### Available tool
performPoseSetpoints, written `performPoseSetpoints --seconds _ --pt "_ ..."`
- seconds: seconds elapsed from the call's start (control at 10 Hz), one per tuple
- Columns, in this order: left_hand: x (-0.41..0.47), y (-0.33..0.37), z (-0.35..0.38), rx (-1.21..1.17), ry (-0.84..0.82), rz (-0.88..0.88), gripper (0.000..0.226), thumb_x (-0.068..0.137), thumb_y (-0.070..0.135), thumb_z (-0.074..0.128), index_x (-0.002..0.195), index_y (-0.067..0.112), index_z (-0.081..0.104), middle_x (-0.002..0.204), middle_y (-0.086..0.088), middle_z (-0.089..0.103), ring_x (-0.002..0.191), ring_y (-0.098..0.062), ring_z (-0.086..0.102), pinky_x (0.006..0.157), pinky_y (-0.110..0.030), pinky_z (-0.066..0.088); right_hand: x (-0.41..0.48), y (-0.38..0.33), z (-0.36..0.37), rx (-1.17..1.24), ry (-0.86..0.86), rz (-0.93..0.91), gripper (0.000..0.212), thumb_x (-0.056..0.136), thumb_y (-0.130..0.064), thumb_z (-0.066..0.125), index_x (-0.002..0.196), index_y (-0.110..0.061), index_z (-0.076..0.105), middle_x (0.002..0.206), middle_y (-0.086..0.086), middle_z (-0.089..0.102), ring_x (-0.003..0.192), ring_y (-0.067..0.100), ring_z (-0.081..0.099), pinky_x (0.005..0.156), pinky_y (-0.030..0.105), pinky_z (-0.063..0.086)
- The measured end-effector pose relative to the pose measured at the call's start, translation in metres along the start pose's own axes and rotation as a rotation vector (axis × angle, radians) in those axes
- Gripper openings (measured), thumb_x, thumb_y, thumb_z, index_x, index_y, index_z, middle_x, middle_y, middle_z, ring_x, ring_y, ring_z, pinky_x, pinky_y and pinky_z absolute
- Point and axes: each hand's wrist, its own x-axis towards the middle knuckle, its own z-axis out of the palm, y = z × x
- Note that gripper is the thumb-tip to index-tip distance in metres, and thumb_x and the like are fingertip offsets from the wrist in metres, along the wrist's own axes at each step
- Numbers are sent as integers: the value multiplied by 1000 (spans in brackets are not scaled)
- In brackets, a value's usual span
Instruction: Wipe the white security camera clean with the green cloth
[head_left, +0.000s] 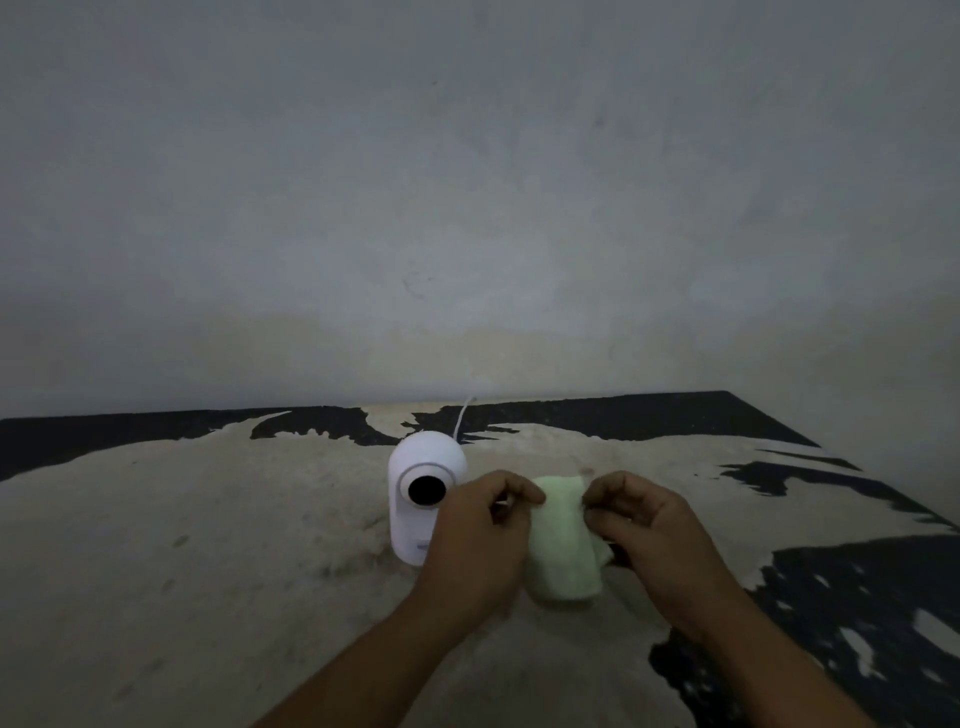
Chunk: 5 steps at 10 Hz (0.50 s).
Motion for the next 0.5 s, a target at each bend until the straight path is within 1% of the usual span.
performPoseSetpoints --seconds 0.1,0.2,0.3,0.4,0.5 --pt "10 -13 11 -17 -96 -109 29 80 4 55 99 25 61 96 -2 67 83 -18 66 73 -43 58 6 8 -6 -225 99 -9 34 91 -1 52 86 -26 75 105 -2 70 93 10 64 73 18 55" --pt "13 -17 18 17 -148 -131 36 79 7 59 109 26 55 107 -4 64 94 -16 63 79 -42 58 6 12 -8 -312 86 -49 22 93 -13 56 105 -26 69 114 -3 66 96 4 61 74 9 51" --pt "17 -16 26 130 -125 -95 42 79 4 58 117 22 50 123 -2 54 110 -12 52 90 -33 51 8 16 -11 -495 73 -96 41 91 -25 61 131 -21 53 132 2 57 114 13 55 92 22 46" --pt "11 -9 29 203 -99 -30 42 79 4 56 116 22 49 129 4 47 126 -12 38 102 -36 42 6 22 -11 -677 48 -77 50 93 -31 57 140 -21 42 145 1 45 129 16 44 105 27 37" --pt "1 2 27 118 -105 67 37 80 9 56 113 25 52 117 17 46 125 -9 40 101 -34 44 7 25 -11 -672 187 -131 31 95 -35 52 124 -26 54 151 -1 38 136 19 38 113 47 30"
